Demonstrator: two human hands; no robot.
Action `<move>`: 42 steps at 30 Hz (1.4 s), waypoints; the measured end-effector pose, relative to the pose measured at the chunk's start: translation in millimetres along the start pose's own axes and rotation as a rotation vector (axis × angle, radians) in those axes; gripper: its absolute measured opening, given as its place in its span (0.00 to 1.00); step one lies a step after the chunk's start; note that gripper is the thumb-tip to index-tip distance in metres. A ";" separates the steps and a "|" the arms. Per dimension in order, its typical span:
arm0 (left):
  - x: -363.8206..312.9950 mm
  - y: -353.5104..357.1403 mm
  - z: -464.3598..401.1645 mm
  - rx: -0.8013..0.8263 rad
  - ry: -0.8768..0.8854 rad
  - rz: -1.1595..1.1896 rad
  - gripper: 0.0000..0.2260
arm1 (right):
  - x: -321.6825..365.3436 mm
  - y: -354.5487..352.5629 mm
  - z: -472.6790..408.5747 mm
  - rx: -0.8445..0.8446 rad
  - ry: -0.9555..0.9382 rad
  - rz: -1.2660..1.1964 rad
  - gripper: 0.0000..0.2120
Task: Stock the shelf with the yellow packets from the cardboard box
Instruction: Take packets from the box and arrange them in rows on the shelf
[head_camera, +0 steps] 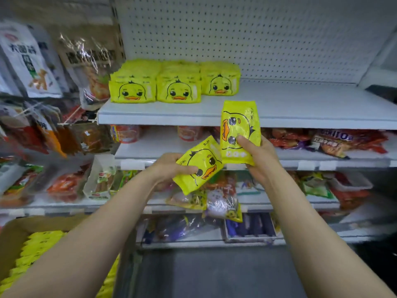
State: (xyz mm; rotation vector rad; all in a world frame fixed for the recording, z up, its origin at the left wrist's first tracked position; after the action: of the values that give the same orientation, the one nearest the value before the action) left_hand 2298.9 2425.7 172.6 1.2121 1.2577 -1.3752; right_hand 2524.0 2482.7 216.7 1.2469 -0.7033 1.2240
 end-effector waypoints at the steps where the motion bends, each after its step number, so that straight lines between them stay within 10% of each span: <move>1: -13.5 1.7 -11.7 0.016 0.029 -0.072 0.15 | 10.2 -8.3 -3.4 -0.004 -0.018 -0.010 0.33; 5: -57.8 2.2 -61.1 0.031 0.082 -0.172 0.16 | 49.9 -38.1 -26.8 -0.044 -0.066 -0.069 0.18; 18: -112.5 -37.7 -210.6 0.215 0.101 -0.413 0.38 | 160.1 -48.9 -154.8 -0.088 -0.161 0.131 0.18; 30: -112.0 -58.0 -240.2 0.168 0.237 -0.456 0.14 | 161.4 -7.3 -282.1 -0.006 -0.034 0.775 0.24; 34: -116.2 -56.5 -234.5 0.110 0.261 -0.455 0.12 | 161.4 14.0 -307.7 0.049 -0.056 0.927 0.43; 38: -118.1 -58.4 -233.9 0.063 0.261 -0.461 0.12 | 168.8 33.9 -313.3 0.073 -0.166 1.027 0.22; 42: -119.4 -58.9 -235.4 0.005 0.258 -0.451 0.13 | 175.2 39.5 -318.7 -0.043 -0.313 1.209 0.26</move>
State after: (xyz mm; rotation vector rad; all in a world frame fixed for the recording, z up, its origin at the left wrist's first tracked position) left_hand 2277.9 2665.1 296.7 1.1807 1.7909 -1.5712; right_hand 2467.3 2831.3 311.9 0.9454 -1.8554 1.9421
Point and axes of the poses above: each hand's wrist, its own z-axis away from the middle knuckle, its own y-axis out of the palm, x = y × z, the point moved 7 cm from there along -z, towards the middle knuckle, and after that the axes turned 15 degrees about y, right-handed, at the moved point
